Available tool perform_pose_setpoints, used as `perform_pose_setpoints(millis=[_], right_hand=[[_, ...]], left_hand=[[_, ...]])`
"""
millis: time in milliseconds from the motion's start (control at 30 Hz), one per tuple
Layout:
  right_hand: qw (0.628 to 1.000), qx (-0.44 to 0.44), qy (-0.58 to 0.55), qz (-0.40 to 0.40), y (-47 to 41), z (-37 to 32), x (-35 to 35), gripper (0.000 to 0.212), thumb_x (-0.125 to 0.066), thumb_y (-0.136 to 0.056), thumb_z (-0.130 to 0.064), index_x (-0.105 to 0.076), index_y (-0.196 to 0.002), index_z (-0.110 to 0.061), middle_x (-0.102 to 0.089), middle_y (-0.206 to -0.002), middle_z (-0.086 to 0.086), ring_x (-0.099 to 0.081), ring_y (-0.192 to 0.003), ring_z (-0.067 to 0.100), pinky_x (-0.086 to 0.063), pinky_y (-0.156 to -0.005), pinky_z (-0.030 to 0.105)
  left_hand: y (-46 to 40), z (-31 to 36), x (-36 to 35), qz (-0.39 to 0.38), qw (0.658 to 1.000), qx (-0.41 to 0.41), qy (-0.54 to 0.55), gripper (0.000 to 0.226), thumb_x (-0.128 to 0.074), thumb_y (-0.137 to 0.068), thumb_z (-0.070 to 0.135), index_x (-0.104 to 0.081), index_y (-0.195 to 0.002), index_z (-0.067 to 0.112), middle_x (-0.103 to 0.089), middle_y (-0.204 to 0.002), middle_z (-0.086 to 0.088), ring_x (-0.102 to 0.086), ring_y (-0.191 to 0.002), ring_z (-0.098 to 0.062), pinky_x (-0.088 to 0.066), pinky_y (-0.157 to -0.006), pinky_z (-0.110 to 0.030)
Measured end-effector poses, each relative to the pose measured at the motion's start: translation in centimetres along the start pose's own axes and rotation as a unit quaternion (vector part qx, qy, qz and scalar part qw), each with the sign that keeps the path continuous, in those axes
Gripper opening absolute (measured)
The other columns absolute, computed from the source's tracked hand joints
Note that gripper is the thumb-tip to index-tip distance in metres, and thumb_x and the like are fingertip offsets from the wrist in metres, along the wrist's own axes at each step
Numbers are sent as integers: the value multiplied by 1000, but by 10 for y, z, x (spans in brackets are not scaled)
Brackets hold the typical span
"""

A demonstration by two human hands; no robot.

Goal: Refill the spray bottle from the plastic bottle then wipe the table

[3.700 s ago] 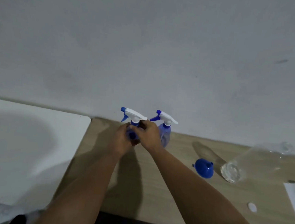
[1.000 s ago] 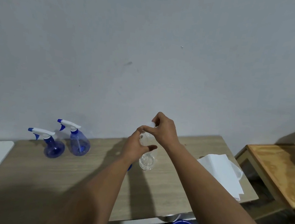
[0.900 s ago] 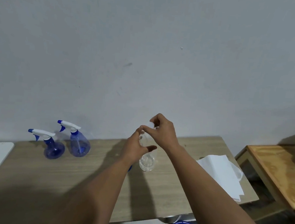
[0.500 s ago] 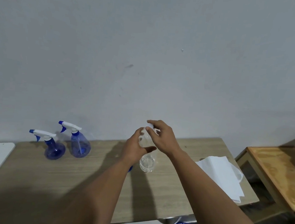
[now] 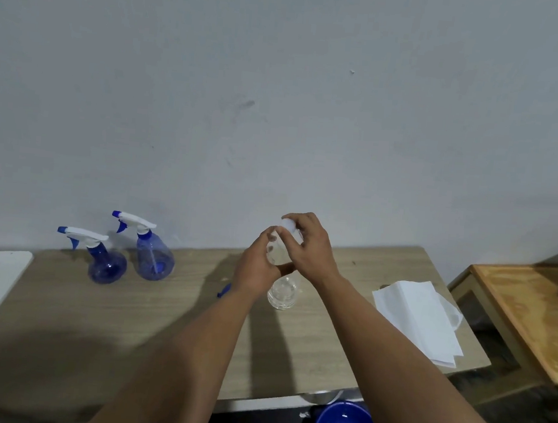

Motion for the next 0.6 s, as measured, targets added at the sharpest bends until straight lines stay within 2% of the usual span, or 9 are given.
perform_pose_setpoints(millis=[100,200,300,333,400,433,467,533,600], right_hand=[[999,-37,-25,19,-3,1,1,21,-81,-89,-35,-66,-99,-24,-67,-104,-9,-66,-101,8,-53,-89,26],[998,-48,-33,21,-3,-1,2,24,-82,-88,-39,-63,-96,-27,-67,-102,-8,-66,-101,10,-51,-87,26],[997,-46,-42,44,11,4,2,28,-81,-88,-40,-63,-107,-30,-66,-110,-11,-63,-109,7,-50,-90,27],[997,-50,-38,43,18,8,0,38,-83,-87,-43,-62,-116,-31,-64,-116,-12,-62,-112,6,-50,-92,26],[997,-68,-24,25,32,19,-8,68,-87,-80,-47,-52,-137,-34,-58,-130,-15,-57,-120,0,-46,-94,16],[996,-79,-22,17,37,25,-12,81,-90,-77,-48,-46,-144,-36,-54,-135,-16,-54,-123,-2,-43,-94,12],[995,-93,-25,15,40,32,-16,90,-92,-74,-48,-41,-148,-38,-53,-137,-16,-53,-125,-2,-43,-94,11],[992,-115,-38,22,44,48,-22,99,-94,-71,-48,-37,-151,-39,-54,-139,-14,-55,-126,2,-48,-98,20],[989,-137,-50,29,46,64,-31,95,-94,-71,-46,-39,-148,-40,-57,-137,-14,-59,-125,6,-52,-100,29]], left_hand=[[-1,-2,-2,0,1000,2,-15,95,-76,-50,69,-39,-136,48,-56,-136,24,-57,-124,-2,-52,-101,-42],[-2,0,-2,1,1000,2,-28,101,-77,-51,70,-37,-140,45,-56,-138,21,-56,-126,-2,-52,-101,-42],[1,-2,-4,-23,999,-9,-25,108,-82,-53,65,-28,-145,51,-52,-142,23,-53,-131,-5,-51,-103,-43],[3,-7,-4,-33,999,-6,-37,116,-83,-53,64,-20,-149,52,-49,-146,23,-52,-132,-7,-51,-103,-43],[9,-24,2,-44,995,8,-93,127,-86,-54,64,-9,-154,50,-42,-154,17,-56,-130,-18,-53,-97,-40],[12,-34,7,-41,991,14,-123,130,-87,-54,63,-7,-155,47,-39,-155,13,-58,-127,-23,-54,-93,-39],[13,-48,12,-37,988,18,-149,132,-88,-56,61,-6,-157,43,-36,-157,9,-56,-130,-24,-52,-96,-39],[14,-80,22,-35,981,36,-186,131,-90,-60,54,-9,-160,30,-27,-163,3,-37,-145,-20,-39,-112,-33],[9,-116,28,-42,975,74,-206,132,-90,-60,54,-11,-161,21,-21,-166,-2,-22,-152,-19,-28,-119,-33]])
Point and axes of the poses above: each hand's wrist, its own y-axis away from the middle knuckle, its own x-axis out of the back of the hand, z = x × y, the point moved 6 cm from there along -y, towards the middle knuckle
